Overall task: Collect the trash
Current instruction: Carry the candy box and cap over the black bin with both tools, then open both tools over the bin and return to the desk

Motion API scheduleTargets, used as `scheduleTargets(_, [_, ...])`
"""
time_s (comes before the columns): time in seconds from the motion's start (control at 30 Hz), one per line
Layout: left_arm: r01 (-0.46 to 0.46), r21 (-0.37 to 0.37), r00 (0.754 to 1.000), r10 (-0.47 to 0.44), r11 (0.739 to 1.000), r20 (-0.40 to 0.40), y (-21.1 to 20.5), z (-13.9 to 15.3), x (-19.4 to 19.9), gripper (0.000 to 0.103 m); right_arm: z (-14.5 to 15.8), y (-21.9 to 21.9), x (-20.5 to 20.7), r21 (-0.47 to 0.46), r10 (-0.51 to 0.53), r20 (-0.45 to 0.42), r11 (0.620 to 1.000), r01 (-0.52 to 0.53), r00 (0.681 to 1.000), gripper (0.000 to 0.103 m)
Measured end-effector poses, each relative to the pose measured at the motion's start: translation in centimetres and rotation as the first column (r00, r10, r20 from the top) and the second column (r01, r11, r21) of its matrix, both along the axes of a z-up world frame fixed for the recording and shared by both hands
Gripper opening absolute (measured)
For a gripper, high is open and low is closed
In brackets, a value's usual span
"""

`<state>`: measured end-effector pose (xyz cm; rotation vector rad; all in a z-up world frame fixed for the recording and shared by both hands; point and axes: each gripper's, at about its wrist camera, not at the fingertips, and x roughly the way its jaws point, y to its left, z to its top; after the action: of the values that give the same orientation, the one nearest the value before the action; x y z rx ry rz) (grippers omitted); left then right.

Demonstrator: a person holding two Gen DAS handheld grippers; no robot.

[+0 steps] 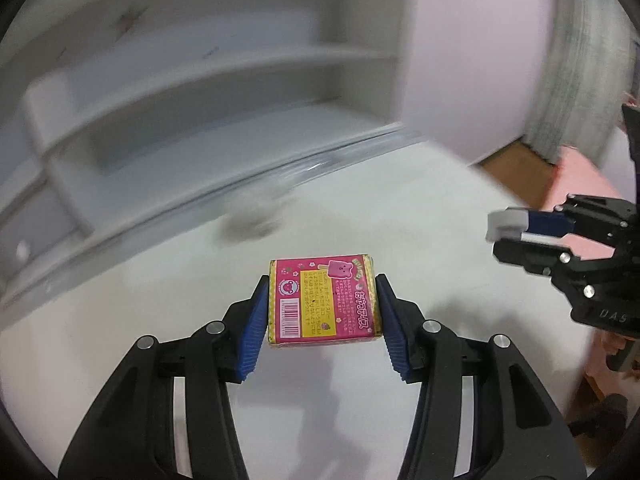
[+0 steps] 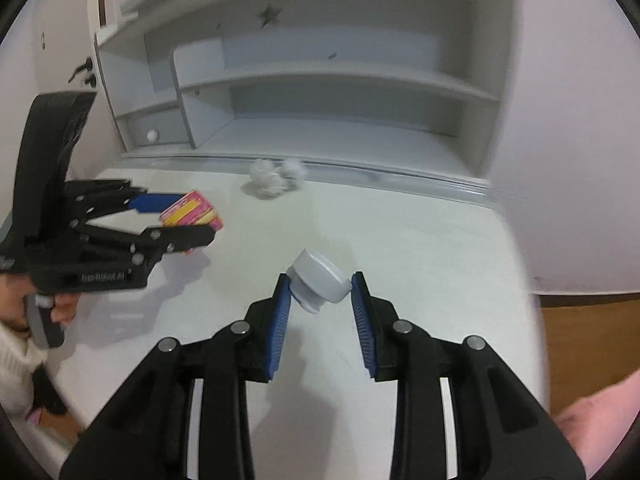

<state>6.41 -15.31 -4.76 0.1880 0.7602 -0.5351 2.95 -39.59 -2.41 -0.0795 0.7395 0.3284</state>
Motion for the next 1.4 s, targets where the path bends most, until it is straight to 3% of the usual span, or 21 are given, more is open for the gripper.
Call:
scheduleTargets(0.1, [0.156, -0.023, 0.987, -0.155, 0.988, 0.036, -6.8, 1.7, -3.6, 0.05, 1.3, -6.4, -5.2, -0.011, -0.092, 0.019, 0.996, 0.092, 0.996, 0.031])
scheduleTargets(0.17, [0.285, -0.032, 0.958, -0.283, 0.958, 0.044, -11.8, 2.2, -6.6, 0.05, 1.3, -11.5, -8.8, 0.013, -0.172, -0.003, 0.985, 0.172, 0.985, 0.031])
scheduleTargets(0.23, [0.417, -0.006, 0.908, -0.416, 0.909, 0.04, -17.1, 1.8, -10.0, 0.05, 0.0, -16.1, -12.1, 0.028, -0.256, -0.047, 0.966, 0.257, 0.966, 0.031])
scheduleTargets(0.33, [0.583, 0.031, 0.812, -0.583, 0.812, -0.006, -23.7, -0.2, -15.0, 0.05, -4.5, -22.3, -16.3, 0.036, -0.38, -0.151, 0.92, 0.39, 0.912, 0.031])
scheduleTargets(0.43, [0.705, 0.038, 0.707, -0.696, 0.709, -0.126, -28.8, -4.1, -18.7, 0.05, -11.7, -27.3, -19.6, 0.048, -0.455, -0.297, 0.871, 0.489, 0.839, 0.031])
scheduleTargets(0.5, [0.742, 0.035, 0.659, -0.719, 0.669, -0.22, -31.4, -7.5, -19.6, 0.05, -16.4, -29.4, -20.6, 0.07, -0.467, -0.39, 0.845, 0.531, 0.794, 0.031])
scheduleTargets(0.53, [0.747, 0.053, 0.65, -0.712, 0.662, -0.264, -33.0, -10.0, -19.4, 0.05, -19.1, -30.2, -21.0, 0.074, -0.468, -0.437, 0.832, 0.55, 0.768, 0.031])
scheduleTargets(0.67, [0.692, 0.208, 0.697, -0.565, 0.691, -0.441, -38.2, -22.6, -15.4, 0.05, -30.2, -32.6, -21.1, 0.057, -0.462, -0.614, 0.783, 0.619, 0.64, 0.031])
scheduleTargets(0.73, [0.664, 0.268, 0.708, -0.473, 0.698, -0.524, -39.4, -28.5, -13.3, 0.05, -34.7, -33.2, -20.7, 0.045, -0.451, -0.678, 0.763, 0.645, 0.58, 0.031])
scheduleTargets(0.8, [0.653, 0.285, 0.707, -0.429, 0.702, -0.563, -39.9, -31.6, -12.3, 0.05, -37.9, -33.3, -20.2, 0.04, -0.438, -0.72, 0.749, 0.662, 0.539, 0.031])
scheduleTargets(0.83, [0.656, 0.309, 0.712, -0.429, 0.689, -0.556, -40.6, -32.7, -12.3, 0.05, -39.0, -33.4, -19.6, 0.047, -0.427, -0.736, 0.742, 0.669, 0.525, 0.031])
scheduleTargets(0.9, [0.667, 0.325, 0.706, -0.427, 0.671, -0.565, -41.0, -33.9, -12.4, 0.05, -40.4, -33.3, -19.3, 0.062, -0.407, -0.757, 0.734, 0.676, 0.512, 0.031])
scheduleTargets(0.97, [0.668, 0.308, 0.694, -0.419, 0.677, -0.585, -41.4, -34.7, -12.3, 0.05, -40.8, -33.6, -18.7, 0.075, -0.398, -0.764, 0.728, 0.682, 0.509, 0.031])
scheduleTargets(1.07, [0.665, 0.292, 0.7, -0.437, 0.688, -0.565, -41.7, -34.5, -12.9, 0.051, -40.5, -34.0, -18.4, 0.099, -0.409, -0.758, 0.698, 0.709, 0.508, 0.031])
scheduleTargets(1.1, [0.66, 0.294, 0.708, -0.441, 0.691, -0.551, -41.4, -34.2, -13.0, 0.061, -40.3, -34.1, -18.2, 0.104, -0.415, -0.753, 0.691, 0.716, 0.51, 0.034])
scheduleTargets(1.13, [0.653, 0.3, 0.717, -0.44, 0.695, -0.541, -42.2, -34.5, -13.5, 0.09, -40.1, -34.2, -18.3, 0.115, -0.416, -0.75, 0.683, 0.721, 0.514, 0.052])
scheduleTargets(1.17, [0.645, 0.302, 0.727, -0.44, 0.702, -0.527, -41.9, -34.4, -13.6, 0.097, -40.0, -34.4, -18.4, 0.123, -0.422, -0.746, 0.673, 0.729, 0.515, 0.078])
scheduleTargets(1.2, [0.643, 0.299, 0.729, -0.445, 0.705, -0.52, -41.6, -33.9, -14.1, 0.097, -39.6, -34.6, -18.7, 0.116, -0.443, -0.734, 0.665, 0.738, 0.514, 0.085])
scheduleTargets(1.27, [0.651, 0.278, 0.72, -0.46, 0.706, -0.519, -41.7, -33.2, -14.5, 0.097, -38.8, -35.4, -19.0, 0.105, -0.49, -0.707, 0.641, 0.761, 0.51, 0.086])
scheduleTargets(1.4, [0.661, 0.196, 0.709, -0.519, 0.724, -0.477, -41.1, -29.5, -16.6, 0.097, -35.8, -37.8, -21.4, 0.142, -0.577, -0.67, 0.518, 0.843, 0.467, 0.086])
